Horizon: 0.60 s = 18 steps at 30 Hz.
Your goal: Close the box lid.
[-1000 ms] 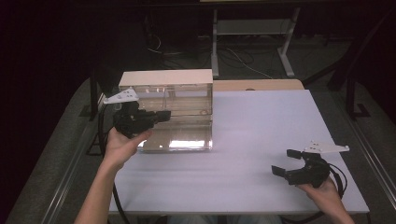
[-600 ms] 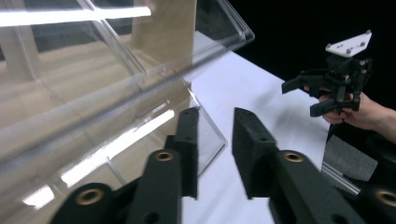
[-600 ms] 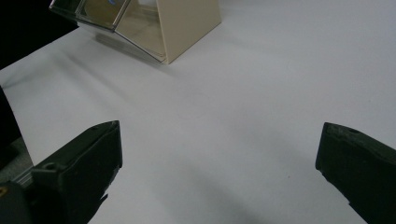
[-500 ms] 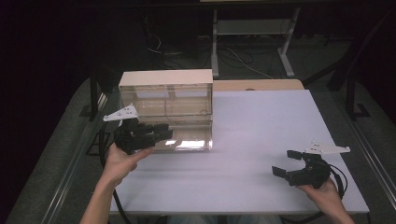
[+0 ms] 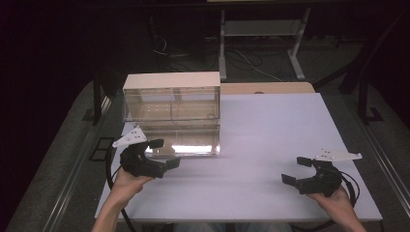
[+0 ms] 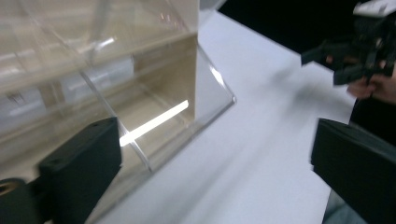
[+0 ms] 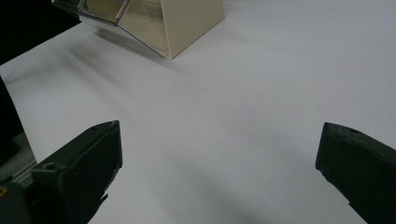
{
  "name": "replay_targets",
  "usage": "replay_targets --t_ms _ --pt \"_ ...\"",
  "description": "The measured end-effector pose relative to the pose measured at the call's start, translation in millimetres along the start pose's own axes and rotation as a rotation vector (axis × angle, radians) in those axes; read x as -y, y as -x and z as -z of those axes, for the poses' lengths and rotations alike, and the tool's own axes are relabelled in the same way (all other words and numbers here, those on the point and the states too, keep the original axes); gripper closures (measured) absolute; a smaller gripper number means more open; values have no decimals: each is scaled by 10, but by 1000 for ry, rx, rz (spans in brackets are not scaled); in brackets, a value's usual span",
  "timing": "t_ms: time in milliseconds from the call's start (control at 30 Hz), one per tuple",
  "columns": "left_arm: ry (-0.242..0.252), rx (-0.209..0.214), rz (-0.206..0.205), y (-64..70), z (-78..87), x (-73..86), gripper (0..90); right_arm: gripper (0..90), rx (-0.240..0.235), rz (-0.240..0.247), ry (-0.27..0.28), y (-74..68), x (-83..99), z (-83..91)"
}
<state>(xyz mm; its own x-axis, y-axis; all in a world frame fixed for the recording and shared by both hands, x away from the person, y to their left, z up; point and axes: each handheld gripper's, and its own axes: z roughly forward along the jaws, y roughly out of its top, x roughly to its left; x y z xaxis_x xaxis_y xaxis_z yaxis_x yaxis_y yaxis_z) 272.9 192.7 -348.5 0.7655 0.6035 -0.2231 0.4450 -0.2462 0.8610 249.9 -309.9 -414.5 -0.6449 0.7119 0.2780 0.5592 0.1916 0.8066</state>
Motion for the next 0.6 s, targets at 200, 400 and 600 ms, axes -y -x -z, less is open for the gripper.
replay_targets --t_ms 200,400,600 --pt "-26 8 -14 48 -98 231 0 9 -6 2 -9 -22 17 -9" --pt "-30 4 -11 63 -189 397 0 9 -10 8 -17 -27 33 -20" --pt "-80 37 -28 72 -335 574 0 9 -16 4 -23 -26 47 -27"
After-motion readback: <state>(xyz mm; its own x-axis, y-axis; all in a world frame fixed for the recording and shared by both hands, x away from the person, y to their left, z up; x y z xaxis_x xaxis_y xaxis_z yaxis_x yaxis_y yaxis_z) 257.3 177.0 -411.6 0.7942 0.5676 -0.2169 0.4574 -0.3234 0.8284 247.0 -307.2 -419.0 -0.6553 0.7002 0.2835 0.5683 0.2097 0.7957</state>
